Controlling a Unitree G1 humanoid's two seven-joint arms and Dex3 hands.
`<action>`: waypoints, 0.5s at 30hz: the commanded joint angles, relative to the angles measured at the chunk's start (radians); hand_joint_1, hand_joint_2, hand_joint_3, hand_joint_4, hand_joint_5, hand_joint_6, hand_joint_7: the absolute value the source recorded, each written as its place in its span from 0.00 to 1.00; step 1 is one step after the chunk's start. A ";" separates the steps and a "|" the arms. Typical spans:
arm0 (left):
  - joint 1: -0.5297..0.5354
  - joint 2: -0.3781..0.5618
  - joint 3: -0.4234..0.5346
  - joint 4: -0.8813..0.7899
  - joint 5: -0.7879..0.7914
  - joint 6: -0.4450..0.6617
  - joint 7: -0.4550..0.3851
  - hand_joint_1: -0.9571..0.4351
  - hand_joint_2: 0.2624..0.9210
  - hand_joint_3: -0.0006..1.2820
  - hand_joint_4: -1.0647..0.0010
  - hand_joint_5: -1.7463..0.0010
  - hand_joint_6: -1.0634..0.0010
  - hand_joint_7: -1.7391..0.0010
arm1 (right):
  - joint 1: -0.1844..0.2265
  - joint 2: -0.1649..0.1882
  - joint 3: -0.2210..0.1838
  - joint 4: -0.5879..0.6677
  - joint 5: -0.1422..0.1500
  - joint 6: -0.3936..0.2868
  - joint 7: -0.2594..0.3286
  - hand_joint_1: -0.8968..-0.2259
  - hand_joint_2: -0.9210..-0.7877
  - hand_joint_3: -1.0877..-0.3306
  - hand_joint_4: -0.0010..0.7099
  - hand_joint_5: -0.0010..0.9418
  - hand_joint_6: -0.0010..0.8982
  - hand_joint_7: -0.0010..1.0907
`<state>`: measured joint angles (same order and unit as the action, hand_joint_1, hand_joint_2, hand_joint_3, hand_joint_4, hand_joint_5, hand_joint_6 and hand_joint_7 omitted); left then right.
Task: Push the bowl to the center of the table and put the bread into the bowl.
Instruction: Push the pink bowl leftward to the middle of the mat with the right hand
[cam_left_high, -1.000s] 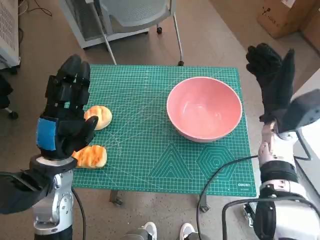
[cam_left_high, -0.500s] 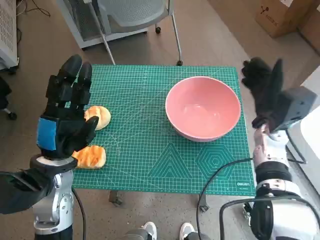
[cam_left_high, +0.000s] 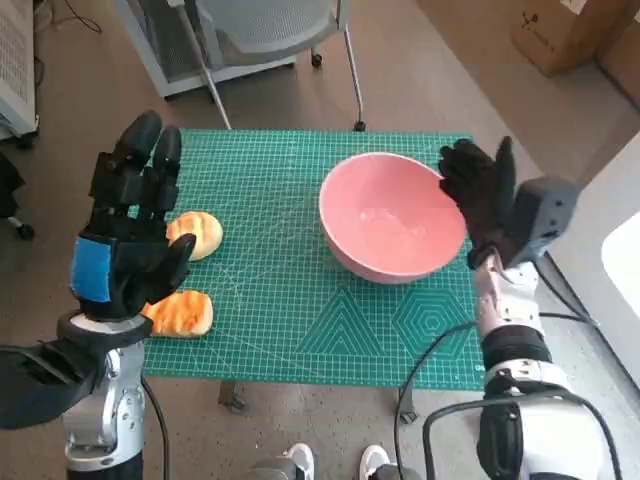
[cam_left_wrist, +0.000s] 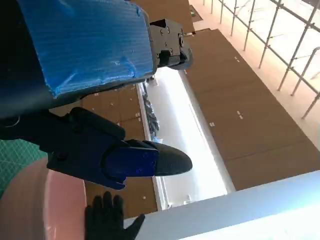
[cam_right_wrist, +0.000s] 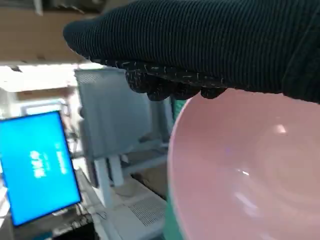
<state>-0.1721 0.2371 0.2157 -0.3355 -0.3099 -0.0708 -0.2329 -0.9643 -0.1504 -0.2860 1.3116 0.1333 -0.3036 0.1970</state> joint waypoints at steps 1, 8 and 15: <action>0.015 0.013 0.007 -0.030 0.017 0.009 0.008 0.22 1.00 0.24 0.95 1.00 1.00 0.75 | 0.032 0.034 0.001 0.022 -0.010 0.039 0.001 0.51 0.00 0.26 0.10 0.02 0.29 0.02; 0.025 0.017 0.009 -0.046 0.027 0.019 0.017 0.21 1.00 0.24 0.96 1.00 1.00 0.75 | 0.019 0.064 -0.010 0.018 -0.001 0.042 0.021 0.47 0.00 0.32 0.13 0.02 0.31 0.03; 0.035 0.014 0.013 -0.059 0.024 0.029 0.019 0.22 1.00 0.24 0.96 1.00 1.00 0.75 | 0.000 0.092 -0.010 0.018 -0.004 0.045 0.034 0.49 0.00 0.33 0.10 0.01 0.31 0.03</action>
<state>-0.1504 0.2418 0.2196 -0.3709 -0.2868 -0.0519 -0.2174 -0.9662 -0.0803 -0.2949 1.3144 0.1320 -0.2829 0.2191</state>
